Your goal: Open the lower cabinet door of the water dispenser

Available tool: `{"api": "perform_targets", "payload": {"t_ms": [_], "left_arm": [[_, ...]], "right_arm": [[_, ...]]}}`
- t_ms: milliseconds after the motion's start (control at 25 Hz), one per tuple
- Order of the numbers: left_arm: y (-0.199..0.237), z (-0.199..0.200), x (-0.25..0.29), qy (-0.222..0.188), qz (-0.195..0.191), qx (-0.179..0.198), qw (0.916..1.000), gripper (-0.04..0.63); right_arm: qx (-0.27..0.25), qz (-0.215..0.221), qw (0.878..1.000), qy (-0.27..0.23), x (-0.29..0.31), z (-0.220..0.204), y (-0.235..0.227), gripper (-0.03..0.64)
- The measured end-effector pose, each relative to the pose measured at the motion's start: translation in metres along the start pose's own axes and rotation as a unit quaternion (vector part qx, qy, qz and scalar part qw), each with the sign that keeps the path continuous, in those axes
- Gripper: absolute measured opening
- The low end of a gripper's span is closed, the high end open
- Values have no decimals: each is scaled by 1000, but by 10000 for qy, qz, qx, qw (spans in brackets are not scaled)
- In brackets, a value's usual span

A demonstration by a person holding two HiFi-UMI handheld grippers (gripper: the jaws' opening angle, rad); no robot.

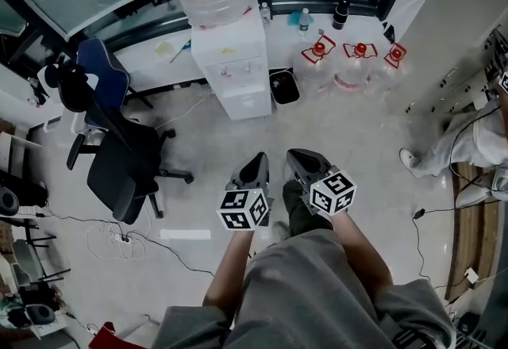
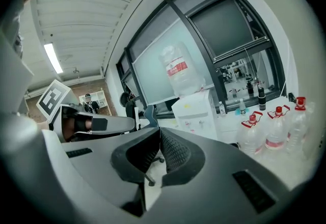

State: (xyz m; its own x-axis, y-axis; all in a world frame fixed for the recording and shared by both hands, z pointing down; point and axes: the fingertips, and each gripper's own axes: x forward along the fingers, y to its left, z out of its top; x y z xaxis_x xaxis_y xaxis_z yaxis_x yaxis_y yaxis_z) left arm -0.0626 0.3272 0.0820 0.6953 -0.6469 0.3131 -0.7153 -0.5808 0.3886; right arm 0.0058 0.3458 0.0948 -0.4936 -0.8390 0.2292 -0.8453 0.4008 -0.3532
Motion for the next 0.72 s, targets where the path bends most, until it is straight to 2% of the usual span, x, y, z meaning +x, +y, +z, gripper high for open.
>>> {"api": "perform_targets", "payload": {"t_ms": [720], "left_arm": [[57, 46, 200, 671, 137, -127, 9976, 11]], "right_arm": [[499, -82, 9981, 350, 119, 45, -180, 11]]}}
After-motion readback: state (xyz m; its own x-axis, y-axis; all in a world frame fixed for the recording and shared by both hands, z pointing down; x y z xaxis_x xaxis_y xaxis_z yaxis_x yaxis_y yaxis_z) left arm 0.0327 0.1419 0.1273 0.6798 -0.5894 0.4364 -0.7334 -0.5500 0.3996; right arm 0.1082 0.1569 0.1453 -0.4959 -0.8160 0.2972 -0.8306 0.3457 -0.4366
